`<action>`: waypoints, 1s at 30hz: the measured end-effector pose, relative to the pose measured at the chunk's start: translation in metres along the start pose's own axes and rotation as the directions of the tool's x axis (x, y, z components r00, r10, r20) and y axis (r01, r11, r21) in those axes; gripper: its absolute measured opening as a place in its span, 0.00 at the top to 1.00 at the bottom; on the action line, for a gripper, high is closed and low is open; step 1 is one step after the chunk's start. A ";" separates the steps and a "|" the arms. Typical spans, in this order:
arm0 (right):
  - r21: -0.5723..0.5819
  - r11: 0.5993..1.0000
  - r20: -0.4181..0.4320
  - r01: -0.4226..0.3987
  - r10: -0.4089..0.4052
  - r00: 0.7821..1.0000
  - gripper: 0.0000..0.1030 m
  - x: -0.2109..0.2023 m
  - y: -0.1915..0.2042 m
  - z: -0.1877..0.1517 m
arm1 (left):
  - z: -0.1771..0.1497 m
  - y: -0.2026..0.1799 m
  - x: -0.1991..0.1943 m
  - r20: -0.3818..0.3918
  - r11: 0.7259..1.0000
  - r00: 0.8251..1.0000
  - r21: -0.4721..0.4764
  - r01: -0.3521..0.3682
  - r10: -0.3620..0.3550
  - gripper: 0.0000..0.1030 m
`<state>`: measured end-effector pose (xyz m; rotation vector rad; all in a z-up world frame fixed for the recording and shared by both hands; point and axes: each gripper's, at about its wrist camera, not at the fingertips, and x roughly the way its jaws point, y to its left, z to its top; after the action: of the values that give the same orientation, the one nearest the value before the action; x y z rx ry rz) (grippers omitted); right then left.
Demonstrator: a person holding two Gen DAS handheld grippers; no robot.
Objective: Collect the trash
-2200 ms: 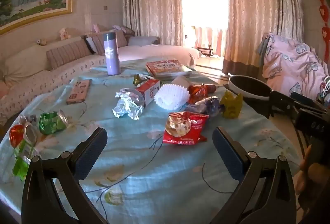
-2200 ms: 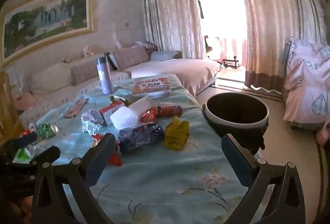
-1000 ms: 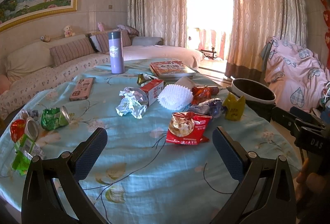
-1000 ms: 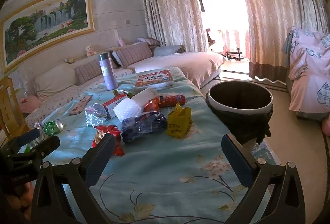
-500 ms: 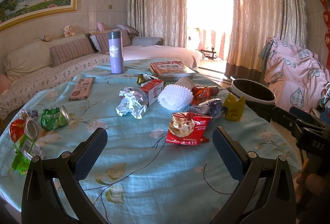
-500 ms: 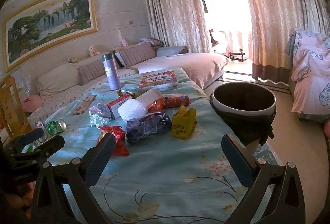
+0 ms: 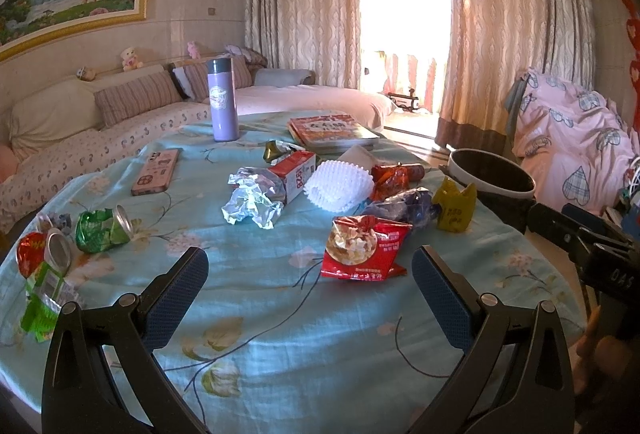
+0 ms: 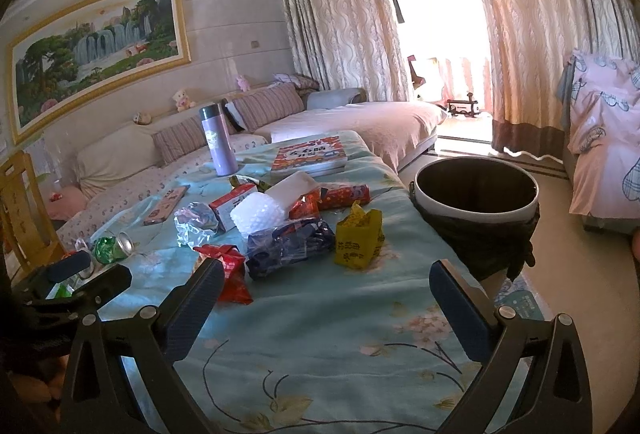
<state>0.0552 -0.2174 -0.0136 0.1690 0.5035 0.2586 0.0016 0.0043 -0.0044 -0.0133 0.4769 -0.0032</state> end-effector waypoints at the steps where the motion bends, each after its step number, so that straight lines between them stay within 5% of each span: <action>1: 0.000 1.000 0.000 0.000 0.000 1.000 0.00 0.000 0.000 0.000 | 0.000 0.000 0.001 -0.002 1.000 1.000 -0.001 0.001 -0.001 0.00; 19: 0.025 1.000 -0.066 -0.004 0.006 0.998 0.03 0.024 -0.011 0.003 | 0.001 0.004 0.043 -0.136 0.997 0.988 -0.016 0.075 -0.077 0.06; 30: 0.118 0.993 -0.207 -0.001 0.026 0.978 0.29 0.079 -0.045 0.011 | 0.009 0.004 0.090 -0.240 0.991 0.962 -0.035 0.126 -0.130 0.18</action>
<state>0.1363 -0.2388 -0.0494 0.2620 0.7265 0.2614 0.0853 0.0074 -0.0381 -0.0632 0.7195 -0.1285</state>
